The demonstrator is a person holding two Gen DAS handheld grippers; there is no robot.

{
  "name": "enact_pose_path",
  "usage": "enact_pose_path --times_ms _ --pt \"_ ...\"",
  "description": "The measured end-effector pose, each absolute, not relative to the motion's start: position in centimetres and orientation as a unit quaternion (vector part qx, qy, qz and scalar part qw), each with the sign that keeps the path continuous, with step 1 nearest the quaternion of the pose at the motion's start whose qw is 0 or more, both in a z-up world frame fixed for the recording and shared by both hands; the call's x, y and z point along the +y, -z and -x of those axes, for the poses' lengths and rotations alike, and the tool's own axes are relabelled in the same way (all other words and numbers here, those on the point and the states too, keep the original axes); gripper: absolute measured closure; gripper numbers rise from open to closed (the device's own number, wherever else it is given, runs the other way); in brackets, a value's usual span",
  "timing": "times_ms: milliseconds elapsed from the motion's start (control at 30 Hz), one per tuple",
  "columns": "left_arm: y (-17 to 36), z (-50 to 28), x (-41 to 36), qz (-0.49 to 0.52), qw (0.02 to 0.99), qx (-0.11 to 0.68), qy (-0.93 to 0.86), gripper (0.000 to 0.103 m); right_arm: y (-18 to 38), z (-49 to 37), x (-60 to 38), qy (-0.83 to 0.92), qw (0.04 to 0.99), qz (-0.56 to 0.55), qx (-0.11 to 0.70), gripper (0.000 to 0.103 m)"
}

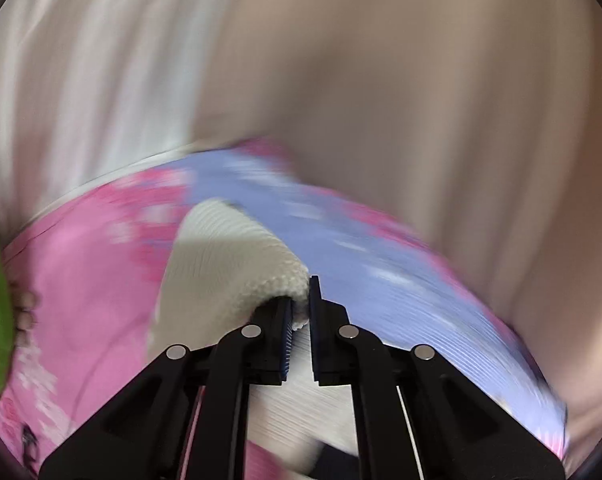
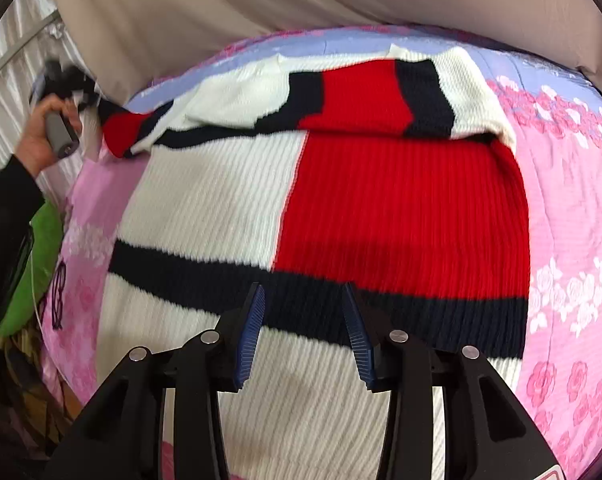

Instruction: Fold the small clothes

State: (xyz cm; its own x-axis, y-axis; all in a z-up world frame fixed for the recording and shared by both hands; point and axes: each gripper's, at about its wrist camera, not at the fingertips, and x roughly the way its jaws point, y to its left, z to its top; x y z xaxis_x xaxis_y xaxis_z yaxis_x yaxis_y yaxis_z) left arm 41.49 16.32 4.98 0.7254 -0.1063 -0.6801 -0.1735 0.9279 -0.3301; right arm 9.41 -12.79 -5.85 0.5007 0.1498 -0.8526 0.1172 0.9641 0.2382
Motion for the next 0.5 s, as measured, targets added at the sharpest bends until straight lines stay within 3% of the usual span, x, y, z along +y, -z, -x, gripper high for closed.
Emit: enact_pose_path --times_ms 100,267,367,433,500 --pt "-6.1 -38.1 6.1 0.158 0.904 0.387 0.091 0.096 5.1 -9.6 -13.7 0.002 0.863 -0.135 0.487 0.062" --pt "-0.5 -32.6 -5.8 0.135 0.850 0.469 0.201 0.091 4.2 -8.9 -16.9 0.042 0.868 -0.150 0.472 0.059" --pt "2.7 -30.8 -5.8 0.151 0.828 0.501 0.203 0.078 4.2 -8.6 -18.9 0.064 0.871 -0.144 0.465 0.054" --pt "3.2 -29.4 -3.2 0.160 0.836 0.494 0.176 0.058 4.3 -8.9 -19.9 0.075 0.874 -0.130 0.463 0.054" --pt "3.5 -28.2 -0.1 0.185 0.841 0.488 0.144 0.056 4.3 -10.1 -20.6 0.069 0.878 -0.128 0.456 0.052"
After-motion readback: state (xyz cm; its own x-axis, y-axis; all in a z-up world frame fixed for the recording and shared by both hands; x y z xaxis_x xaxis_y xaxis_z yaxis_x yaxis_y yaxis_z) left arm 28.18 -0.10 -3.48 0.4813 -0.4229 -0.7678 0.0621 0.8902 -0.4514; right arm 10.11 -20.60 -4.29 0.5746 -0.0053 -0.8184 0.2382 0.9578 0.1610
